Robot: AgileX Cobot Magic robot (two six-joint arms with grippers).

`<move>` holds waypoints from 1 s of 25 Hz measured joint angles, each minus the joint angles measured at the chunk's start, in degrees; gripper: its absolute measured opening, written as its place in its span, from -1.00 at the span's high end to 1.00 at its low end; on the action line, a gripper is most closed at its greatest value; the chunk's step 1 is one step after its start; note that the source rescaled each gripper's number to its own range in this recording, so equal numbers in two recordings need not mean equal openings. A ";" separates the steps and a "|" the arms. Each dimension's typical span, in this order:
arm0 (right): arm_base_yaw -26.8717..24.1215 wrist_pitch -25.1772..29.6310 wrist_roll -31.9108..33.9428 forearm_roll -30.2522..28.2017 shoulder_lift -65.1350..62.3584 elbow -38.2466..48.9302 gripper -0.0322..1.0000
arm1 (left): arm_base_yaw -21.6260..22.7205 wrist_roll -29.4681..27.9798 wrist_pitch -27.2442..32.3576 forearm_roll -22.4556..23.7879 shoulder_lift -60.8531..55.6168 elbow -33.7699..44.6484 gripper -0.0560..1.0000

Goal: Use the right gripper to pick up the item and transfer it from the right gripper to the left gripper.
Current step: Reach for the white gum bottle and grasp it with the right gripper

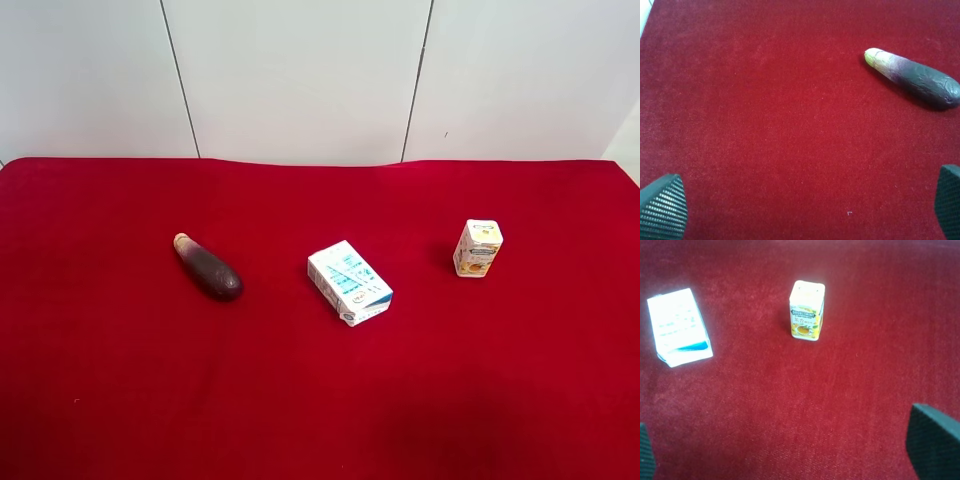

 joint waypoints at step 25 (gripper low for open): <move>0.00 0.98 0.06 -0.20 13.68 -8.50 -1.00 | 0.00 0.00 0.00 0.00 0.00 0.00 -1.00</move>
